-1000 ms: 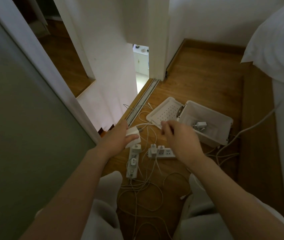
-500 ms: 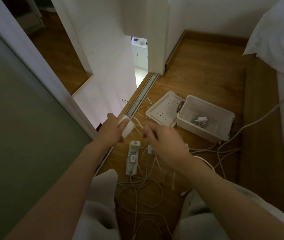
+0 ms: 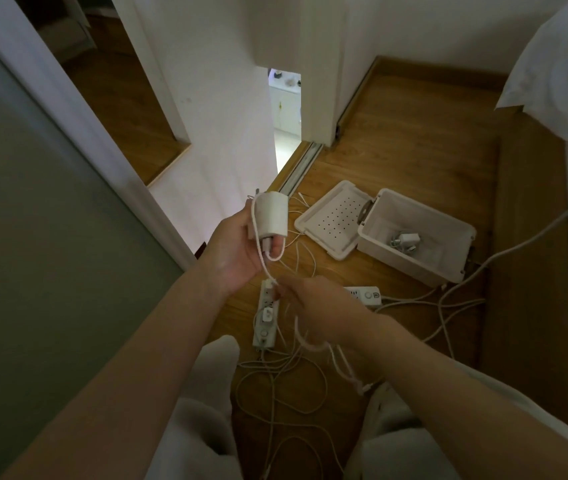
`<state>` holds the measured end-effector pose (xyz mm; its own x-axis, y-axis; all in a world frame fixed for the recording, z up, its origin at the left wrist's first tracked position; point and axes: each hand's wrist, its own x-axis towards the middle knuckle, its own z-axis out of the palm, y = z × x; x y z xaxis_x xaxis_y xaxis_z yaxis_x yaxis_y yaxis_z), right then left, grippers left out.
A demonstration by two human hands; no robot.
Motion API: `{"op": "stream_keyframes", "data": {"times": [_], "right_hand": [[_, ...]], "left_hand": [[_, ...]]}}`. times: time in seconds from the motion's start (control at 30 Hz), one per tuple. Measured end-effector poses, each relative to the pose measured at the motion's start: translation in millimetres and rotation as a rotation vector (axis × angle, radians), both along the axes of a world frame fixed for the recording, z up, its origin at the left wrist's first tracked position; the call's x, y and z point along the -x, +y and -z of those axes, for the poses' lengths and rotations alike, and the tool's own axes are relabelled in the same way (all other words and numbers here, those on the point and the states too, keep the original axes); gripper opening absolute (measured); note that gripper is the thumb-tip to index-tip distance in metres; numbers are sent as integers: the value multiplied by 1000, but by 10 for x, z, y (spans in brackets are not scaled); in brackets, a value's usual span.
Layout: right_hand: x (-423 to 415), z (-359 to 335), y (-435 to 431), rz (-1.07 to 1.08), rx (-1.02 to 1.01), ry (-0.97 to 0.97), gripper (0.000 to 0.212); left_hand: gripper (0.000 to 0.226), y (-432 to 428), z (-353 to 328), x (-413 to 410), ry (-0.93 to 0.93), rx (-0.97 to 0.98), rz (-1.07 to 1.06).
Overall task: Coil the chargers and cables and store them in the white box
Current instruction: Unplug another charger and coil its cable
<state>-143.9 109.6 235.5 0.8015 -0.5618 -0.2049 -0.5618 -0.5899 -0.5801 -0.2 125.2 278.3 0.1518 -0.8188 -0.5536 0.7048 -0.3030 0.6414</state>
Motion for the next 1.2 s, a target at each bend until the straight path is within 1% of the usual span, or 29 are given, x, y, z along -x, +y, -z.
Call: {"op": "stream_keyframes", "data": {"times": [0.1,0.17,0.23,0.33,0.43,0.53,0.63,0.7,0.83,0.97,1.03,1.1,1.2], "right_hand": [[94,10,-202,34,-2,38,22],[152,10,-297,66,19,46,25],[210,-19,-367,114,67,16,28],[291,-98,-459,195,131,-52,27],[336,-127,-507,248,156,-87,25],[352,-108,-530,325,185,-83,25],[358,-119,-533,388,213,-66,28],[336,-131,-504,395,221,-94,29],[289,-176,-378,369,92,-115,26],[186,-159,-170,305,29,-103,25],[85,-118,-12,269,-27,-127,24],[7,-82,105,261,-79,-177,30],[-14,-68,134,255,-83,-189,36]], "left_hand": [[29,6,-17,25,-186,19,129],[30,17,-22,45,-385,-12,216],[29,32,-46,54,-603,-60,333],[22,6,-58,20,-824,-140,480],[18,-1,-16,-13,-1019,-125,559],[21,22,63,-2,-1217,-97,656],[27,16,131,-8,-1397,-143,652],[29,9,154,-15,-1429,-171,614],[29,4,205,-11,-1436,-201,572],[26,-20,269,48,-1385,-192,425],[25,-50,282,86,-1337,-201,330],[25,-82,283,119,-1252,-204,231],[36,-144,255,133,-1085,-228,121]]}}
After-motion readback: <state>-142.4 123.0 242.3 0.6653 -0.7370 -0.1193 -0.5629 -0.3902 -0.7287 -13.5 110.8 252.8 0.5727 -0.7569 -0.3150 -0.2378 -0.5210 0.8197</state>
